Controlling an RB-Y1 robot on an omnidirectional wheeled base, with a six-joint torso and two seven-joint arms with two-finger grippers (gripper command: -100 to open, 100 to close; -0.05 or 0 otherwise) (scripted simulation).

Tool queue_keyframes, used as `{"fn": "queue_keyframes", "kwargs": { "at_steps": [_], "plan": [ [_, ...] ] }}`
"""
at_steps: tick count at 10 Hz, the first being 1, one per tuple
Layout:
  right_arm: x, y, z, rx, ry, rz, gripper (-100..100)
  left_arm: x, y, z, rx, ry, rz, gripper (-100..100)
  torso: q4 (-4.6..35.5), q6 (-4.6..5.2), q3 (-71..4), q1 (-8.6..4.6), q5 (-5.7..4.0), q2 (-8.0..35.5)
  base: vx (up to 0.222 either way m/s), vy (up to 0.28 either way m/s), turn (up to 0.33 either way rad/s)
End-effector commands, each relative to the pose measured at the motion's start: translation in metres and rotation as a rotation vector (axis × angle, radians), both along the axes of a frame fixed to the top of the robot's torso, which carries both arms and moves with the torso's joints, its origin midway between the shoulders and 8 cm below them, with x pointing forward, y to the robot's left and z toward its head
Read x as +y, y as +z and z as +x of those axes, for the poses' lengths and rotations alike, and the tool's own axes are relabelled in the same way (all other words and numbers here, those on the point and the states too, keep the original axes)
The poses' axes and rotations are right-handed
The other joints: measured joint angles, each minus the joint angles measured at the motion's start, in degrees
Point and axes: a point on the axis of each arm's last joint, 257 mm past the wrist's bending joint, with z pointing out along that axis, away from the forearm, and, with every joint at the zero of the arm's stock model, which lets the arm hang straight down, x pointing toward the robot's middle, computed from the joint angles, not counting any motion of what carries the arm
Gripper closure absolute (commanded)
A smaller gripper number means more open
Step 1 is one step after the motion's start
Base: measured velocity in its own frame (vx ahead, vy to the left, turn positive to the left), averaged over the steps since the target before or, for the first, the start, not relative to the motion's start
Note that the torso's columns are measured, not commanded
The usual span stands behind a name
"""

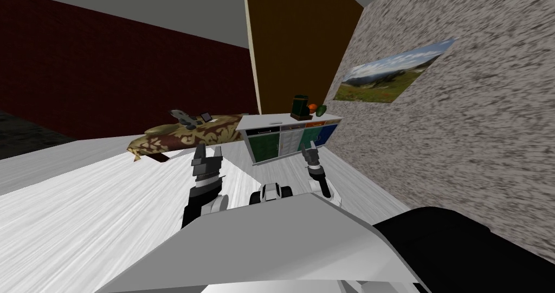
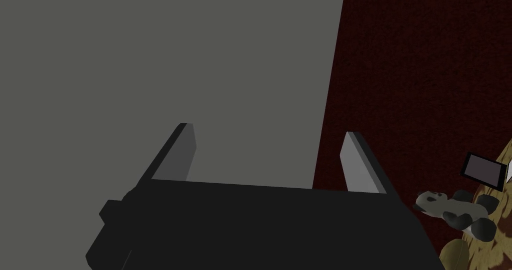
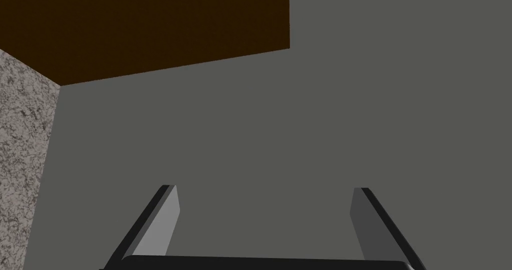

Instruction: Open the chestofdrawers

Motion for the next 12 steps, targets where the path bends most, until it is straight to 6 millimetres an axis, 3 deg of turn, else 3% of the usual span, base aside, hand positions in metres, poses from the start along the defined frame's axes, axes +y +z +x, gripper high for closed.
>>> {"fn": "queue_keyframes", "kwargs": {
  "at_steps": [1,5,6,12],
  "plan": [
    [0.0,-0.005,0.0,-0.01,-0.053,-0.062,-100,0.0,0.0,0.0,0.0,0.0,0.0,0,-0.01,-0.02,-0.02,0.0,0.01,-0.02,0.037,0.031,0.012],
    [-0.001,-0.015,0.003,-0.019,-0.123,-0.149,-100,0.0,0.0,0.0,0.0,0.0,0.0,0,-0.01,-0.02,-0.03,0.01,0.01,-0.04,0.036,0.027,-0.028],
    [-0.001,-0.026,0.006,-0.017,-0.14,-0.182,-100,0.0,0.0,0.0,0.0,0.0,0.0,0,0.01,-0.02,0.02,-0.03,0.0,0.06,0.047,0.06,-0.075],
    [-0.001,-0.037,0.009,-0.036,-0.248,-0.311,-100,0.0,0.0,0.0,0.0,0.0,0.0,0,-0.02,-0.01,-0.05,0.01,0.01,-0.06,0.041,0.033,-0.023]
  ]
}}
